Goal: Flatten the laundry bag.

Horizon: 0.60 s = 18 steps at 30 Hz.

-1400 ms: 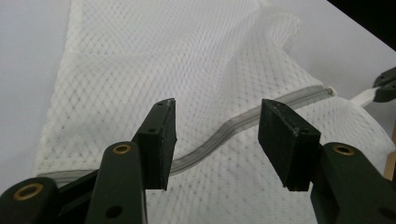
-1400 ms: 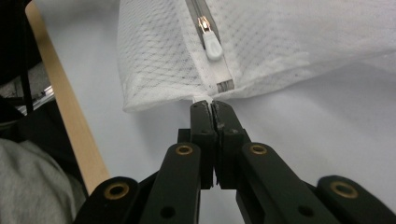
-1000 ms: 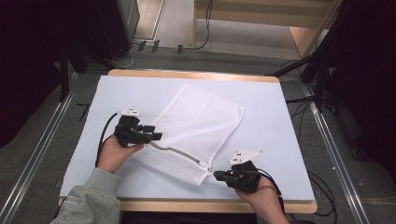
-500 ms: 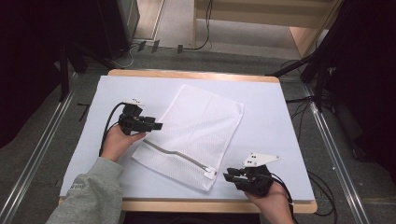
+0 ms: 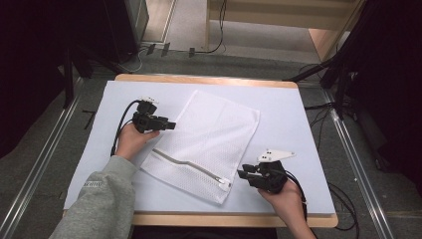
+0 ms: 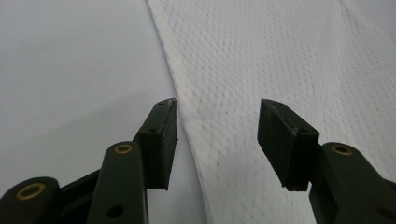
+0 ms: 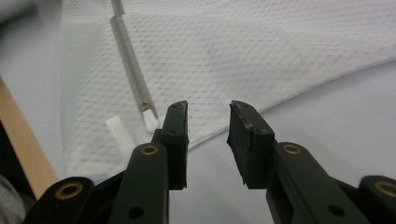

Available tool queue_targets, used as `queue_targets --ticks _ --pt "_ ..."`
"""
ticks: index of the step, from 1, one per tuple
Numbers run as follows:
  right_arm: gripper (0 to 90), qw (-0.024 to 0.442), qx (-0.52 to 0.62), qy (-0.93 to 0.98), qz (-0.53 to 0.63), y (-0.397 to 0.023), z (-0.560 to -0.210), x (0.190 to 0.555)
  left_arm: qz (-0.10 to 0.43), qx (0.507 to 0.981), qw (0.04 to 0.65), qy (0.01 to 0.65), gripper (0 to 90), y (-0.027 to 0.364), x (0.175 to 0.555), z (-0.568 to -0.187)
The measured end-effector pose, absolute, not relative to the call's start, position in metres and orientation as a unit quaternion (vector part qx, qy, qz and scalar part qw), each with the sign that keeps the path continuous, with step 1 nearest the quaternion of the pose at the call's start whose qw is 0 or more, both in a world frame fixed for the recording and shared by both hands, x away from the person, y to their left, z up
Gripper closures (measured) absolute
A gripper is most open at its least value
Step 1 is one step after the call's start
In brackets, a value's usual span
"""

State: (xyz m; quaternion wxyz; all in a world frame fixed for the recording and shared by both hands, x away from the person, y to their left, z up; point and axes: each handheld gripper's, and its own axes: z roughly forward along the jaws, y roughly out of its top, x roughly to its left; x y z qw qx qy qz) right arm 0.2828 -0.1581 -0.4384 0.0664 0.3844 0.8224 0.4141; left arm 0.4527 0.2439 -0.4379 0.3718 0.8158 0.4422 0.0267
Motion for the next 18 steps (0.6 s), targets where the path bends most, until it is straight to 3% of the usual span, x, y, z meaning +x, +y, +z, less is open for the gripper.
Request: queue_targets --ticks 18 --pt "66.1 0.071 0.407 0.813 0.410 -0.150 -0.451 0.323 0.027 0.822 0.363 0.438 51.3 0.224 0.470 -0.456"
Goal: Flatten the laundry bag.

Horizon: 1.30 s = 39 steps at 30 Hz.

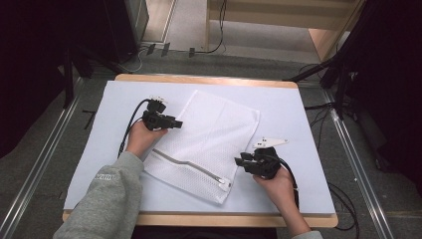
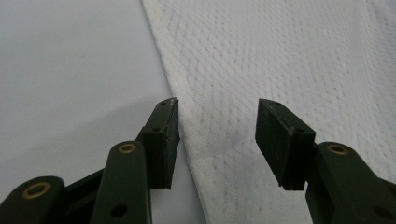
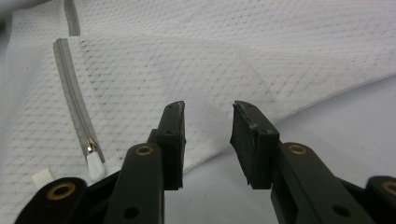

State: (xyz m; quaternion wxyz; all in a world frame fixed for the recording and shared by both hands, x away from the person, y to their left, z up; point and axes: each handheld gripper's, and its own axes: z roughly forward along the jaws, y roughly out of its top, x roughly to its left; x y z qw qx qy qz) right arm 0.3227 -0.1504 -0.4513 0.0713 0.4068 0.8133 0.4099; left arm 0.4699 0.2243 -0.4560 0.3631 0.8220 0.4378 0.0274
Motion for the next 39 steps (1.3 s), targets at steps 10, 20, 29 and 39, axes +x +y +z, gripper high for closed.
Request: queue_targets --ticks 10,20,29,39 --pt "64.8 0.070 0.405 0.816 0.406 -0.147 -0.453 0.322 0.023 0.827 0.346 0.442 82.7 0.218 0.468 -0.457" --pt "64.6 0.065 0.406 0.817 0.405 -0.146 -0.454 0.322 0.027 0.810 0.353 0.468 89.6 0.233 0.470 -0.450" --pt "64.3 0.070 0.408 0.815 0.405 -0.145 -0.456 0.327 0.037 0.796 0.352 0.492 89.4 0.253 0.468 -0.447" --pt "59.9 0.078 0.423 0.808 0.404 -0.133 -0.461 0.354 0.029 0.791 0.346 0.504 89.0 0.266 0.460 -0.451"
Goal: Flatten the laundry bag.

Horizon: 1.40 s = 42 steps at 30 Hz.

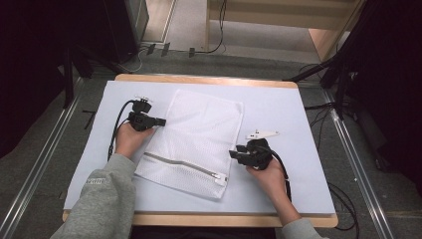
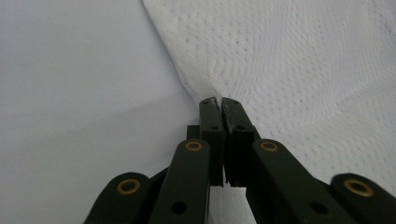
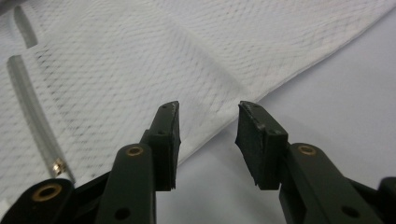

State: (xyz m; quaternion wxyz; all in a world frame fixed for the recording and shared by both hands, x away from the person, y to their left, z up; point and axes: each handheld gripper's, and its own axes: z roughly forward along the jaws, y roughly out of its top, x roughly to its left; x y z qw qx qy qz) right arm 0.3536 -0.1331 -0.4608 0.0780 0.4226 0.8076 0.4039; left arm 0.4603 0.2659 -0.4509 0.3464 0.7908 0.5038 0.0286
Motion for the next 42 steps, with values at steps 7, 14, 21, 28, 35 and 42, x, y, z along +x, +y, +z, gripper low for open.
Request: queue_targets --ticks 7,14,21,28,35,42 --pt "53.6 0.097 0.433 0.806 0.392 -0.126 -0.466 0.373 0.025 0.791 0.345 0.505 88.9 0.270 0.453 -0.451" --pt "62.9 0.093 0.433 0.817 0.369 -0.113 -0.472 0.384 0.019 0.789 0.347 0.506 88.7 0.275 0.445 -0.452" --pt "82.6 0.111 0.427 0.828 0.347 -0.106 -0.469 0.389 0.016 0.784 0.351 0.512 88.5 0.281 0.437 -0.451" --pt "88.5 0.085 0.426 0.832 0.345 -0.108 -0.465 0.398 0.012 0.782 0.356 0.512 88.3 0.285 0.429 -0.451" --pt "88.5 0.085 0.430 0.828 0.350 -0.116 -0.463 0.413 0.010 0.779 0.362 0.512 88.1 0.281 0.424 -0.450" --pt "88.5 0.082 0.443 0.815 0.364 -0.122 -0.465 0.431 0.024 0.770 0.374 0.516 88.1 0.282 0.431 -0.450"
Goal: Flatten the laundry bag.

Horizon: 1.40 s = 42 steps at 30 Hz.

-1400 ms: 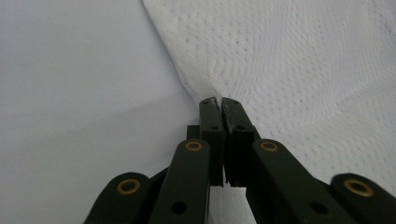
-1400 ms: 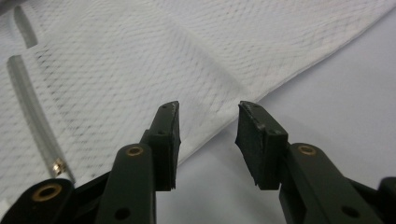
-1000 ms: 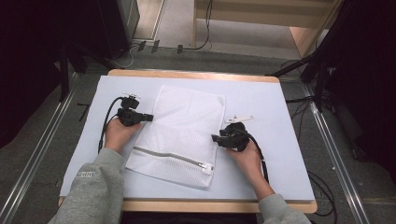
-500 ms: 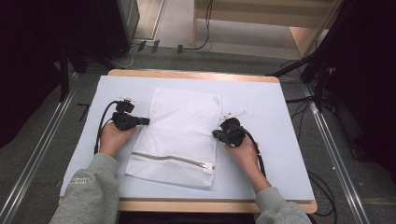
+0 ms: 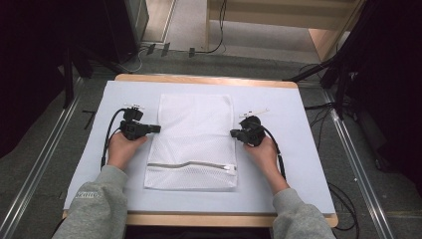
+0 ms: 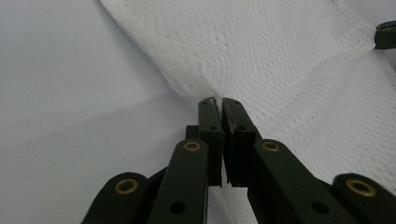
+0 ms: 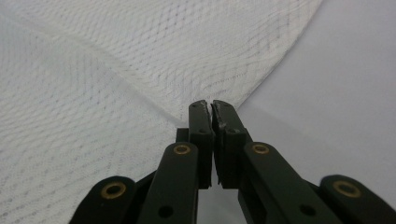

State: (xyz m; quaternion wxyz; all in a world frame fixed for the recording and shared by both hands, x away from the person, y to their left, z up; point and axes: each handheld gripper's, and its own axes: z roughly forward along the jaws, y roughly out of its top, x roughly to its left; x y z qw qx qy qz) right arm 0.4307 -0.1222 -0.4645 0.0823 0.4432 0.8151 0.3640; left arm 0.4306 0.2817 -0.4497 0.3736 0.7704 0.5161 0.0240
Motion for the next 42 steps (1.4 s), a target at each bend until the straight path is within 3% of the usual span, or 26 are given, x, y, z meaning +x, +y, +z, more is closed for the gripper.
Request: queue_targets --ticks 14,20,28,38,42 --pt "89.5 0.095 0.452 0.809 0.364 -0.120 -0.467 0.452 0.037 0.764 0.368 0.528 87.3 0.284 0.459 -0.458" --pt "88.2 0.091 0.465 0.804 0.359 -0.128 -0.470 0.452 0.038 0.765 0.373 0.524 76.0 0.281 0.460 -0.456" --pt "77.7 0.084 0.456 0.801 0.379 -0.138 -0.461 0.441 0.039 0.786 0.364 0.498 53.8 0.275 0.449 -0.441" --pt "63.2 0.097 0.428 0.816 0.378 -0.142 -0.451 0.414 0.039 0.794 0.382 0.471 45.1 0.270 0.427 -0.424" --pt "58.8 0.082 0.425 0.809 0.397 -0.148 -0.444 0.403 0.038 0.794 0.388 0.467 43.4 0.268 0.419 -0.420"
